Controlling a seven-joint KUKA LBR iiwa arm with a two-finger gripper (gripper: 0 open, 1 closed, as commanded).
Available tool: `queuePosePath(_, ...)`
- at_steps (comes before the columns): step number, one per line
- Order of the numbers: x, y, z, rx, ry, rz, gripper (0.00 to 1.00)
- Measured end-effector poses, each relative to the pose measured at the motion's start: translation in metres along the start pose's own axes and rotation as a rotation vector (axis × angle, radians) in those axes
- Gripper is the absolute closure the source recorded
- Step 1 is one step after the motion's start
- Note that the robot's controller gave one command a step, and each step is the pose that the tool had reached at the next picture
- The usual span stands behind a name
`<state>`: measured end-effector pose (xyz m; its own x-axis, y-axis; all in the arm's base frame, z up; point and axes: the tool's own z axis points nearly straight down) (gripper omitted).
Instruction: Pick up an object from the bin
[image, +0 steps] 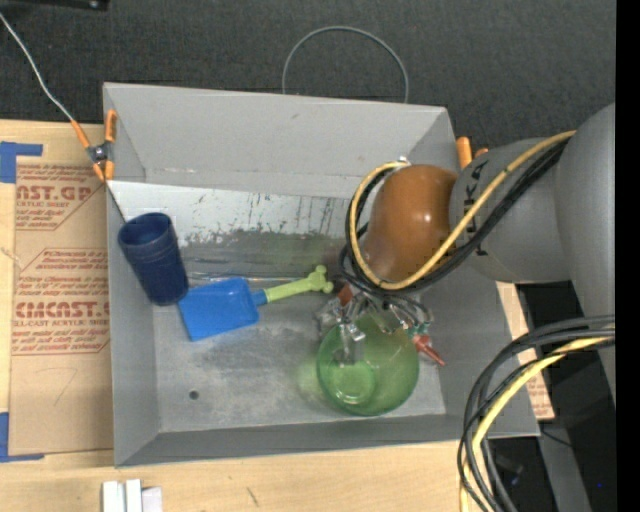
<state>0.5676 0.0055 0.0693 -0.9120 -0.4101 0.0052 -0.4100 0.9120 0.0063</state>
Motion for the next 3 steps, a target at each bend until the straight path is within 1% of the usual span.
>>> queuePosePath(1,0.001,0.001,-0.006,-0.001,0.004,-0.001,1.0)
queuePosePath(3,0.001,0.001,-0.028,-0.001,0.0,0.0,1.0)
